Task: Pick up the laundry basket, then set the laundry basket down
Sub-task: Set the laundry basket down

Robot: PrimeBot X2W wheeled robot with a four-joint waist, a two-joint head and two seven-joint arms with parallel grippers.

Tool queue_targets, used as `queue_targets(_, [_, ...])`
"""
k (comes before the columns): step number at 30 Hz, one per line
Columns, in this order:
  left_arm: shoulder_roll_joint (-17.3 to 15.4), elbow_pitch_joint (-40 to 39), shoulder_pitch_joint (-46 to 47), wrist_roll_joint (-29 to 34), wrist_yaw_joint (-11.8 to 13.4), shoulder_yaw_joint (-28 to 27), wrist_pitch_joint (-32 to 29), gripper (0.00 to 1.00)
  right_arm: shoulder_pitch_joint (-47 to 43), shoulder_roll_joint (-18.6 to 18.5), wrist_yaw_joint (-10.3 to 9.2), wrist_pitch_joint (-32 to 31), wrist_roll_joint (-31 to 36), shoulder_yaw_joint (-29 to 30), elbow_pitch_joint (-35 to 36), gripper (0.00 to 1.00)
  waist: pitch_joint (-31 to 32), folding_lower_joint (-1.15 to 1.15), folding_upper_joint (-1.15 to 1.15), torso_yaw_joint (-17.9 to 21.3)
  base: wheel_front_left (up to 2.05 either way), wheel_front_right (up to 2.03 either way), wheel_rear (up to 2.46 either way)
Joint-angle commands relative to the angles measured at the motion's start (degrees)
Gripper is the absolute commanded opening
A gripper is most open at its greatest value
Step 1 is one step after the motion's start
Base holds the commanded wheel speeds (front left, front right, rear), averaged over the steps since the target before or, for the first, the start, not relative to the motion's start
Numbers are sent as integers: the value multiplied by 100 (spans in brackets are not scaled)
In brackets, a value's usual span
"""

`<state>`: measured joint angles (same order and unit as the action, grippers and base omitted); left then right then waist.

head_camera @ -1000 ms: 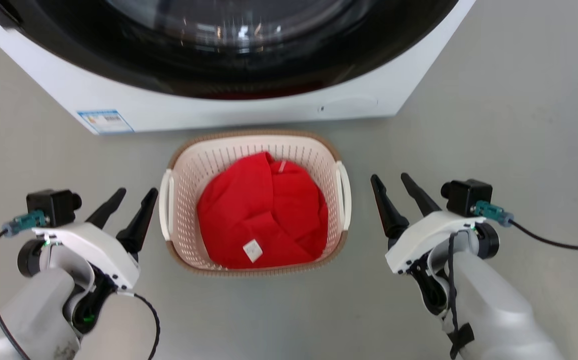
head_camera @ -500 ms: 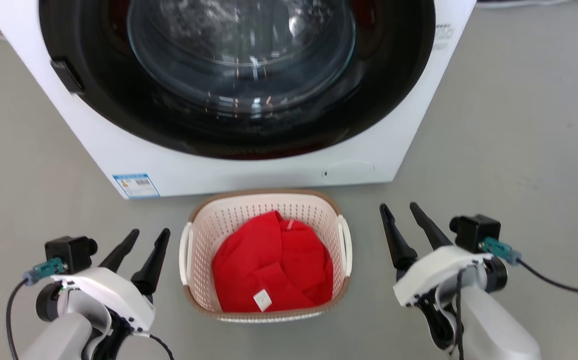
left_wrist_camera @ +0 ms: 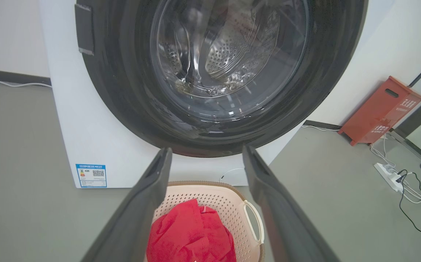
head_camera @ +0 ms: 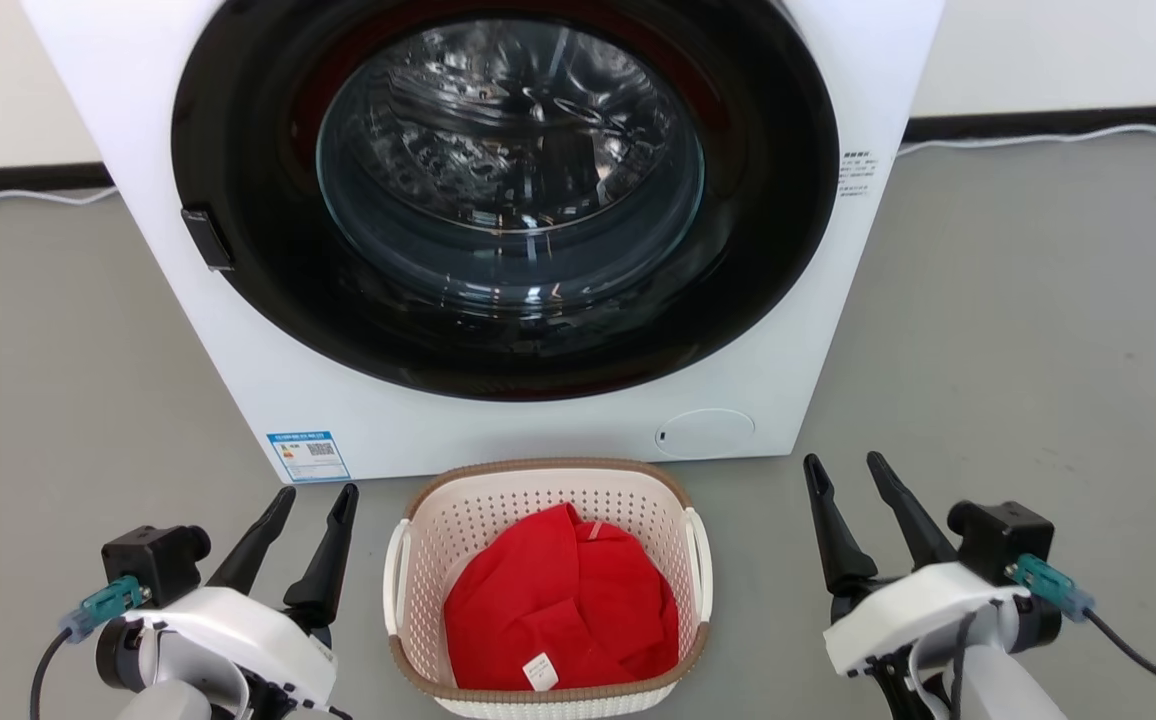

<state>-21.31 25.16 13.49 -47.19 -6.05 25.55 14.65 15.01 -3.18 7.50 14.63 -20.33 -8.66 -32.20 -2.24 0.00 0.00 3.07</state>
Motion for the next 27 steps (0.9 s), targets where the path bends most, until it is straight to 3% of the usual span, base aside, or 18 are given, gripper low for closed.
queue_targets(1, [-124,-228,64,149,54,-329,35,100,-38,30,-1,37,113,-71,285,100,56,0,0,-11,0,0,0])
queue_targets(16, [287,-1362,-868,1115,52,-1434,35,100,-1133,30,-1,37,669,529,2173,100,201,0,0,-128,0,0,0])
queue_targets(27, [751,-1778,-1326,1803,-31,-2004,35,100,-1657,30,-1,37,807,827,2821,100,274,0,0,-144,0,0,0])
